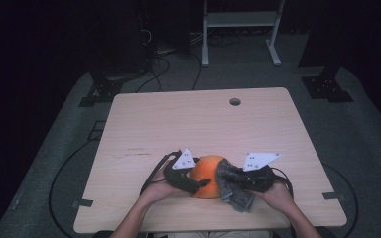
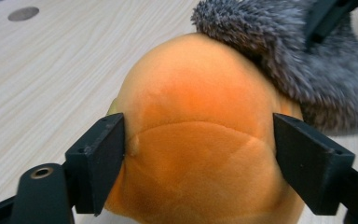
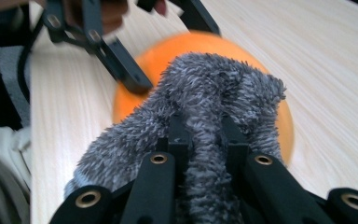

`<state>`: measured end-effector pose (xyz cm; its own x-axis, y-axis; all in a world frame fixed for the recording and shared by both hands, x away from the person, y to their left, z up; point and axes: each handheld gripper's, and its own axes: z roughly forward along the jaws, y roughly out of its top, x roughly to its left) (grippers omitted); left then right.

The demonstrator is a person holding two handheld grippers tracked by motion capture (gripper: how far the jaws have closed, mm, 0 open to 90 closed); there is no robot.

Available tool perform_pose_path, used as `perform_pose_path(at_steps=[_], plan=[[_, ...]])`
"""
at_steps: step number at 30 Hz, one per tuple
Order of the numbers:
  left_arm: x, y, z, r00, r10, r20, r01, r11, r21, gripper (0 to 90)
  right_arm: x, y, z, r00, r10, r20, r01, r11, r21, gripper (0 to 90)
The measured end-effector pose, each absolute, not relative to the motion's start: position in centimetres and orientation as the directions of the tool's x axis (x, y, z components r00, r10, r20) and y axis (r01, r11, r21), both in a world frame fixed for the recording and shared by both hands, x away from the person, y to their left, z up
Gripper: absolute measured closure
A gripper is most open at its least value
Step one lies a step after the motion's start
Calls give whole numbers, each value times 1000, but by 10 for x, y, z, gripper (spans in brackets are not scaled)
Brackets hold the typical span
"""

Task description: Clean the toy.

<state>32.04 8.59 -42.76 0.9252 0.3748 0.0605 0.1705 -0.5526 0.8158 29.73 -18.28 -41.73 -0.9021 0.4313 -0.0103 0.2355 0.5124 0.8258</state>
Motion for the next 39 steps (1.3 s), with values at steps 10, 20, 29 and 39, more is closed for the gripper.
perform_pose_path(at_steps=[10, 20, 29, 39], plan=[[314, 84, -424, 944, 319, 82, 121, -569, 814, 198, 296, -195, -410, -900, 435, 40, 254, 446, 858, 785], [322, 86, -422, 943, 331, 22, 188, -588, 787, 159, 290, -184, -415, -912, 409, -25, 204, 505, 839, 785], [318, 87, -422, 947, 315, 61, 150, -603, 784, 254, 300, -206, -420, -896, 441, 46, 286, 496, 820, 783], [317, 85, -416, 958, 285, 21, 160, -596, 787, 90, 292, -186, -414, -916, 402, -9, 208, 494, 844, 785]])
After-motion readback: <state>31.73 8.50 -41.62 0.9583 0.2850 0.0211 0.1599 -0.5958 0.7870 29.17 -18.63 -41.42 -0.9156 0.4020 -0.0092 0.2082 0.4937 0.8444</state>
